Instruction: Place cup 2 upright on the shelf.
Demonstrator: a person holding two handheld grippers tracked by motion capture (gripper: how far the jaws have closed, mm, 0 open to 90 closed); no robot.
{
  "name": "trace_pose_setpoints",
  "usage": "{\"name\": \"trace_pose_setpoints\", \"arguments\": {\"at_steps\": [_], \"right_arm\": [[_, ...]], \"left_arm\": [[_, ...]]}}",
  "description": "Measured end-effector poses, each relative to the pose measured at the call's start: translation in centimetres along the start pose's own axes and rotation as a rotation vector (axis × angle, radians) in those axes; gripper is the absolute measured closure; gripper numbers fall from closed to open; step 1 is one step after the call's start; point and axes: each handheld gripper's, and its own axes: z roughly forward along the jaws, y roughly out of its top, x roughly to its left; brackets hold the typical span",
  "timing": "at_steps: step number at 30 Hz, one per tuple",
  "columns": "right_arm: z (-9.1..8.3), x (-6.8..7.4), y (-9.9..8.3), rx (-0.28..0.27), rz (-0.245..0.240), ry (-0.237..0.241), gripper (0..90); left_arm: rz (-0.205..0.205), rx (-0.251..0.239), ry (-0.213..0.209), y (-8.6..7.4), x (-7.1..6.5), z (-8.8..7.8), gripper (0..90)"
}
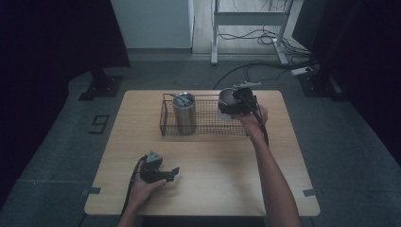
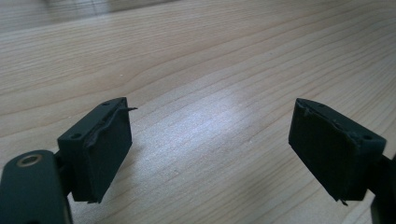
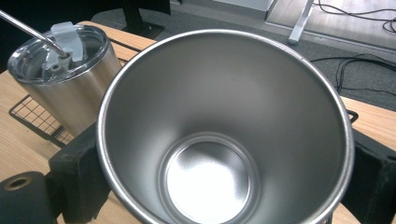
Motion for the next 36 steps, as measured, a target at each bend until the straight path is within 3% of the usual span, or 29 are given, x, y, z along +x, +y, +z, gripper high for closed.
{"name": "trace_pose_setpoints", "arguments": {"at_steps": [15,36], "right_arm": [[1.9,-0.2,0.9,0.01,0.003,-0.008,7.1],[4.1,-0.8,0.0,0.055,0.016,-0.014,7.1]], "left_arm": [[0.003,-0.005,-0.005,0.1,-0.1,-0.1,13.6],[-0.003,0.006,-0.013,0.0,0.0,0.0,13.9]]}}
